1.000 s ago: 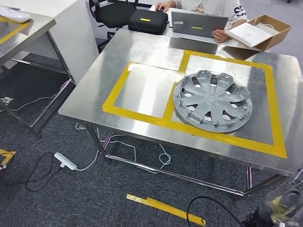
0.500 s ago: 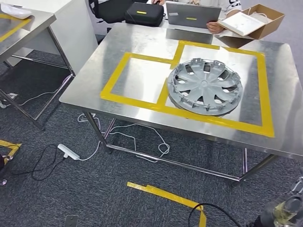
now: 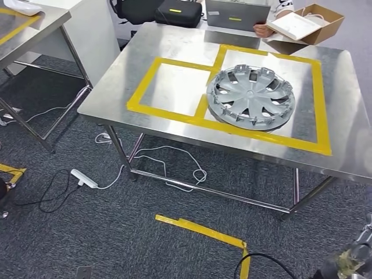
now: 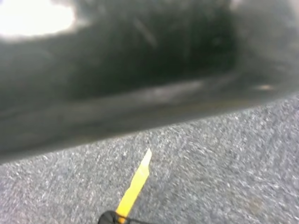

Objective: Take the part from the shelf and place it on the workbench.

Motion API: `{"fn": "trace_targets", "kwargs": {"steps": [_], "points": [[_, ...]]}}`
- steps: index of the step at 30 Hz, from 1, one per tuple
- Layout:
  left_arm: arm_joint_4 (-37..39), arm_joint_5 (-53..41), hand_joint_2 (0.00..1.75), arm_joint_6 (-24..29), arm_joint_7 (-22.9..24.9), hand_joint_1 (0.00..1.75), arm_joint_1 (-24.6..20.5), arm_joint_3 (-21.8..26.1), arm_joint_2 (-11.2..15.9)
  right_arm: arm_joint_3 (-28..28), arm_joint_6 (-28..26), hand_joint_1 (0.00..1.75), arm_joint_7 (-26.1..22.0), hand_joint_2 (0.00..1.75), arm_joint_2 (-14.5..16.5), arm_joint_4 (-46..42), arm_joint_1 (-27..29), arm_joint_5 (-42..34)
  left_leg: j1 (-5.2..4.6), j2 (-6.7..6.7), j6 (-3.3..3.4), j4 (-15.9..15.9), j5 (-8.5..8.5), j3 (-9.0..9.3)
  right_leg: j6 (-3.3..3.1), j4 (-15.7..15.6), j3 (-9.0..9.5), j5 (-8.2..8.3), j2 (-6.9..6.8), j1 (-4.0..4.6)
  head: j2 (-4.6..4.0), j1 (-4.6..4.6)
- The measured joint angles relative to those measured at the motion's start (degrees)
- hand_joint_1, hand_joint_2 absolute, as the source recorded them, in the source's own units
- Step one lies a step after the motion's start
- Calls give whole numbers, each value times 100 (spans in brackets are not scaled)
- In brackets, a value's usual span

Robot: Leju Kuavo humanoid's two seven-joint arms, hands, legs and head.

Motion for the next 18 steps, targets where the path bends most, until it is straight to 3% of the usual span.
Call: {"fn": "trace_targets", "kwargs": {"steps": [3,4,5,6,8,10,12,13,14,15,16,18], "points": [[-3,21,0,-1,-22,0,-3,32,-11,-184,1,0,8,0,7,122,-2,0,-2,18,37,-17,167,-209,86,999,-317,-749,15,-44,0,35],[-3,32,0,-1,-32,0,-2,49,-15,-259,12,0,10,0,7,185,-3,-9,-7,23,33,-8,223,-286,108,1302,-366,-848,14,-56,0,33],[-3,43,0,-1,-41,0,-2,66,-20,-349,34,0,12,0,7,255,-5,-27,-10,26,26,8,282,-371,124,1442,-337,-800,14,-65,0,33],[-3,54,0,-1,-49,0,-2,78,-26,-436,60,0,13,0,7,323,-10,-48,-11,28,16,29,337,-459,135,1383,-220,-637,14,-72,0,34],[-3,75,0,0,-58,0,-3,98,-38,-632,112,0,41,0,8,481,-50,-88,-11,28,-19,77,452,-633,140,727,274,-269,13,-87,0,34],[-6,113,0,2,-67,0,-1,126,-54,-870,257,0,147,0,8,721,-138,-134,-24,23,-74,108,571,-743,96,-136,812,-238,17,-82,0,27],[-9,151,0,3,-76,0,1,172,-68,-1188,510,0,234,0,9,1061,-241,-155,-23,21,-136,93,701,-776,4,-502,973,-302,18,-51,-1,33],[-10,160,0,3,-79,0,6,198,-71,-1376,627,0,234,0,10,1266,-298,-142,-12,16,-168,76,757,-787,-52,-491,903,-256,9,-50,-1,40],[-11,167,0,3,-82,0,13,219,-73,-1565,715,0,209,0,14,1463,-358,-123,-1,8,-202,89,718,-814,-103,-486,845,-195,-2,-52,-1,51],[-11,170,0,4,-84,0,27,233,-75,-1747,780,0,180,0,21,1650,-414,-105,9,0,-239,181,542,-853,-155,-482,772,-121,-14,-57,-1,36],[-11,173,0,4,-85,0,40,244,-76,-1906,820,0,155,0,29,1813,-458,-91,20,-8,-274,395,250,-911,-196,-478,683,-39,-25,-67,-1,21],[-11,179,0,4,-86,0,53,256,-83,-2131,848,0,128,0,40,2052,-511,-79,40,-10,-332,1124,-433,-1033,-231,-431,492,97,-37,-61,0,-14]]}}
